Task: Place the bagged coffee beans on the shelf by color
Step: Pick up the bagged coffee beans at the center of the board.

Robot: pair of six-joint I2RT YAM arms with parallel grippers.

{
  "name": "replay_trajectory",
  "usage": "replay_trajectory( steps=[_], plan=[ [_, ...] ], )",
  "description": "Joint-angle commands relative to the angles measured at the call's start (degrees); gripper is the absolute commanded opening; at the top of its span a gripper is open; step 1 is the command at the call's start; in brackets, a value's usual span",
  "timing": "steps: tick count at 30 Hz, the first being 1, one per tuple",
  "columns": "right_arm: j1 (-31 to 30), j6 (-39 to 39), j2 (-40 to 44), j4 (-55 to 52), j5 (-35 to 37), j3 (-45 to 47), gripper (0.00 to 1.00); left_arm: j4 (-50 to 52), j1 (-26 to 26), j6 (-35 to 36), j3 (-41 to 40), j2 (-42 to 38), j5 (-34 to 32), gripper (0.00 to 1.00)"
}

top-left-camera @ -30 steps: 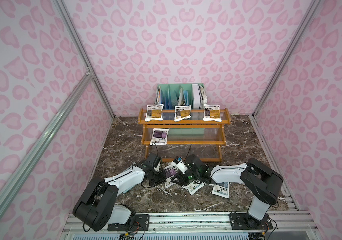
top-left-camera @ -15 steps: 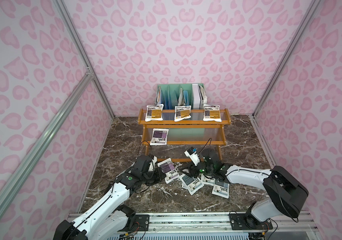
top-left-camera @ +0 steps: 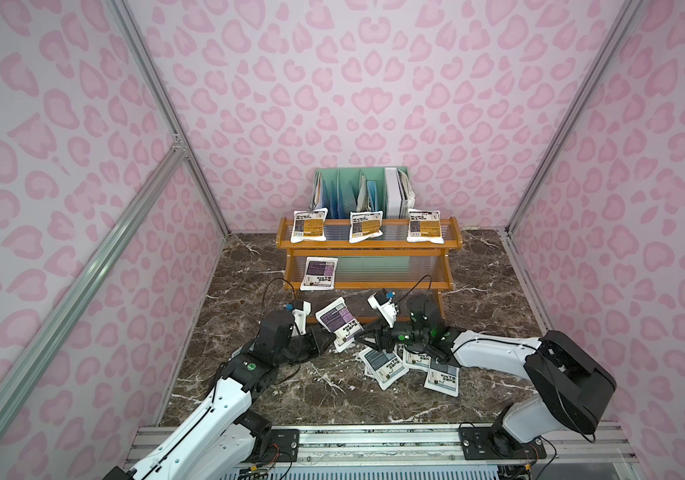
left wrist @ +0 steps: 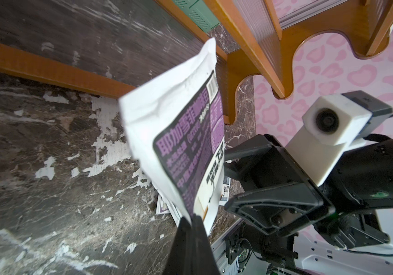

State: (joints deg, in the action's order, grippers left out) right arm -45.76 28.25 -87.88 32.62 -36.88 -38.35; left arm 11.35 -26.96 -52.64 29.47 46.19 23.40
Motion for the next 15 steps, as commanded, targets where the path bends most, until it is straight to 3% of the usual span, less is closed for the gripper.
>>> replay_trajectory(
  steps=[1,5,7,8,12,15],
  plan=[
    [-0.1,0.5,0.2,3.7,-2.2,-0.6,0.35,-2.9,0.0,-0.5,0.3,0.0,1.1,0.0],
    [-0.1,0.3,0.7,3.2,-1.2,-0.3,0.09,-1.6,0.0,0.2,0.3,0.2,0.2,0.0],
    [-0.2,-0.1,1.5,2.6,0.1,0.2,0.02,1.7,0.0,1.0,1.2,0.7,-1.9,0.0],
    [-0.2,-0.2,2.1,2.6,0.9,0.6,0.0,3.9,0.0,1.3,1.7,0.9,-3.5,0.04],
    [-0.1,-0.5,3.8,1.9,3.8,1.7,0.0,10.9,0.0,0.5,3.0,1.0,-11.4,0.36],
    [0.5,-0.9,5.1,0.2,5.9,1.6,0.0,15.1,0.0,-1.6,3.1,0.4,-17.6,0.5]
  ],
)
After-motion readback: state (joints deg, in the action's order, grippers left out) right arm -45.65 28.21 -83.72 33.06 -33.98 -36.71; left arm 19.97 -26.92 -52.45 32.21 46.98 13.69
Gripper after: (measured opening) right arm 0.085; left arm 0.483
